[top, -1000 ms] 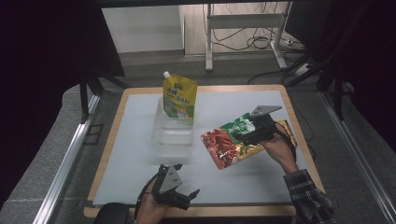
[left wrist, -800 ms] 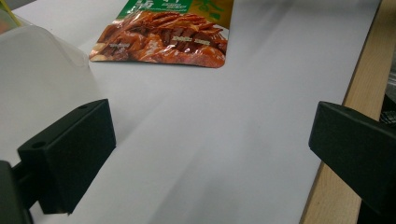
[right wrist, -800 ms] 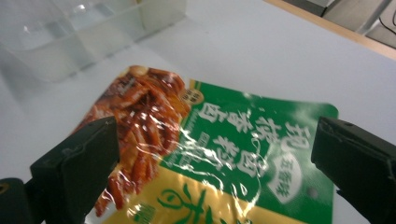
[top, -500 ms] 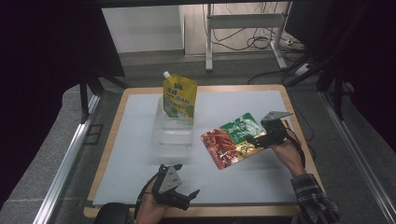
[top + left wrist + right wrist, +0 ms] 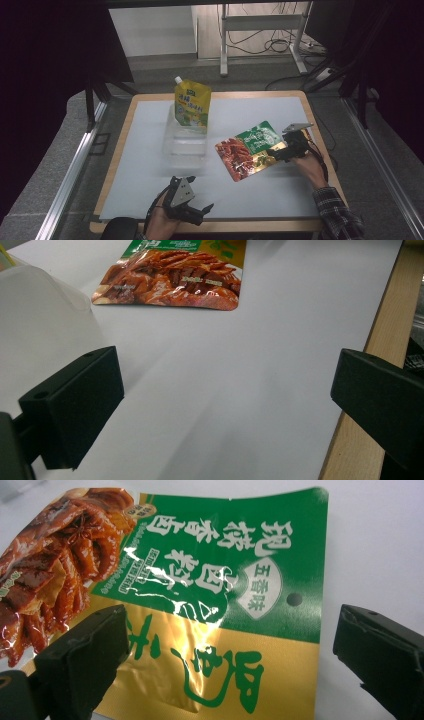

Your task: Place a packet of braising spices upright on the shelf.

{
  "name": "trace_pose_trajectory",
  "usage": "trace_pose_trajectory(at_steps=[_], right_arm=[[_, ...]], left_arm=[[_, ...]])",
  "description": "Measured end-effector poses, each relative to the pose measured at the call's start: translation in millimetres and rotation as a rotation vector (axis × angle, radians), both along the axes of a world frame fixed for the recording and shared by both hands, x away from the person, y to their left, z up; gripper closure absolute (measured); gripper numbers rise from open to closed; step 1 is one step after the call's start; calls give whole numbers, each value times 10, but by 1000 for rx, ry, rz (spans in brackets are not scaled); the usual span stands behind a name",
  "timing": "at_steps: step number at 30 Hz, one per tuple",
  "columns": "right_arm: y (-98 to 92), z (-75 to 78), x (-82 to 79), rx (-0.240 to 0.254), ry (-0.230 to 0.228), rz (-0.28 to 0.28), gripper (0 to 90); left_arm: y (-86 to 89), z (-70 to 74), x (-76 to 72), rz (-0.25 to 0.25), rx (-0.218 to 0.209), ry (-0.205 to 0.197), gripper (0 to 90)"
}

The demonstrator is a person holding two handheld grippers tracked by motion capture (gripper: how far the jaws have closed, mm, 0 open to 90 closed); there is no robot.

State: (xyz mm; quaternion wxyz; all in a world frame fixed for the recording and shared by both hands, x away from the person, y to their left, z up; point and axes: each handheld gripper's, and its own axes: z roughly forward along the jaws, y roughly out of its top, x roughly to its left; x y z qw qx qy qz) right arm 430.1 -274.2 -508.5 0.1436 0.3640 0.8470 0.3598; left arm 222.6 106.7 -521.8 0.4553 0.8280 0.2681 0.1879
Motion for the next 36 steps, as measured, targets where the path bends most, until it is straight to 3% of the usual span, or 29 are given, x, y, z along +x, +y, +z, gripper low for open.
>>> trace_pose_trajectory(at_steps=[16,26,27,28,36], right_arm=[[-22,-127,45,-8,89,-19,13],[-17,-96,37,46,111,-15,12],[-19,-84,35,55,111,-13,12],[-15,-38,23,98,111,-6,15],[13,10,-1,163,157,36,50]], left_arm=[[-7,-1,-2,-10,16,-1,3],[-13,-2,-2,-11,17,-1,3],[-13,-2,-2,-11,17,-1,3],[-15,-3,-2,-12,17,-1,3],[-23,-4,-3,-17,21,-2,3]])
